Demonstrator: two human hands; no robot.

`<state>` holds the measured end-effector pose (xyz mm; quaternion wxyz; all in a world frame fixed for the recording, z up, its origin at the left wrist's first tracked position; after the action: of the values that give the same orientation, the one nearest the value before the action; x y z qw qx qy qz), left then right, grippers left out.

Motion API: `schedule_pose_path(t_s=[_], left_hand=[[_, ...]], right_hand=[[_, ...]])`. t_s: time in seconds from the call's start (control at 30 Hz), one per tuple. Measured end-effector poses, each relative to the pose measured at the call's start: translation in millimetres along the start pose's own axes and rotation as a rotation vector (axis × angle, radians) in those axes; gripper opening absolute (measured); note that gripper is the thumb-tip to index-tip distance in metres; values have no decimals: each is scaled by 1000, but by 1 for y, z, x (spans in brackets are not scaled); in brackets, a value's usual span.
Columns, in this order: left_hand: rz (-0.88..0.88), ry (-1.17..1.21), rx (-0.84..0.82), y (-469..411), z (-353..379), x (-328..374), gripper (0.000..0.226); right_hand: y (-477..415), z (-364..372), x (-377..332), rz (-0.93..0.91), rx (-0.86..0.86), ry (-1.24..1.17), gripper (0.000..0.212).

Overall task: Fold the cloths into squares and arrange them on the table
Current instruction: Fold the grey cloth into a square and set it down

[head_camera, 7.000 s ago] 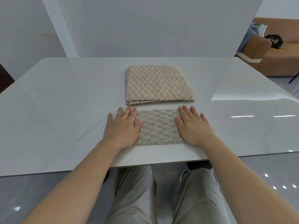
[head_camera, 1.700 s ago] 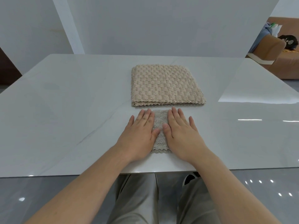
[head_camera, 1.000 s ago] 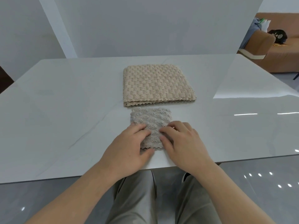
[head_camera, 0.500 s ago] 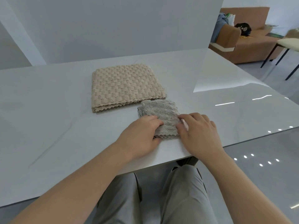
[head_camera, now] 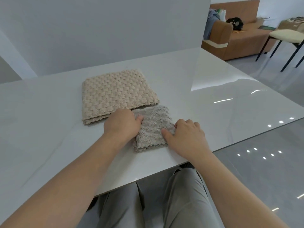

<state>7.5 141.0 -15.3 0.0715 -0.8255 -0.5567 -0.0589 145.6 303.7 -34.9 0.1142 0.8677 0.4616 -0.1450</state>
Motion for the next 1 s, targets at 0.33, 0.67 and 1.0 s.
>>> schedule_pose_path(t_s=[0.33,0.67,1.0], left_hand=[[-127,740,-218,-16,19,20,33],[-148,1334,-230,-117,22,120,46],[166,880,-77,-272,35,196,28]], right_hand=[[-25,-19,33,211,-127,-900,30],[-112,-61,100,310,82,-1221,35],[-289,-98,116,254,194,-1012,21]])
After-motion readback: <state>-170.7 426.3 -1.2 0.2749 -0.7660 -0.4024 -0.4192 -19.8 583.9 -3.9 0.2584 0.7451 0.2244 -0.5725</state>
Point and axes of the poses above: each hand's wrist, its own y-axis away from the middle knuckle, its own z-axis out of the palm, x = y × z, the point moved 7 cm from there along -y, towards the middle knuckle, and after that the axes turned 2 degrees about z, right-handed, at the moved point
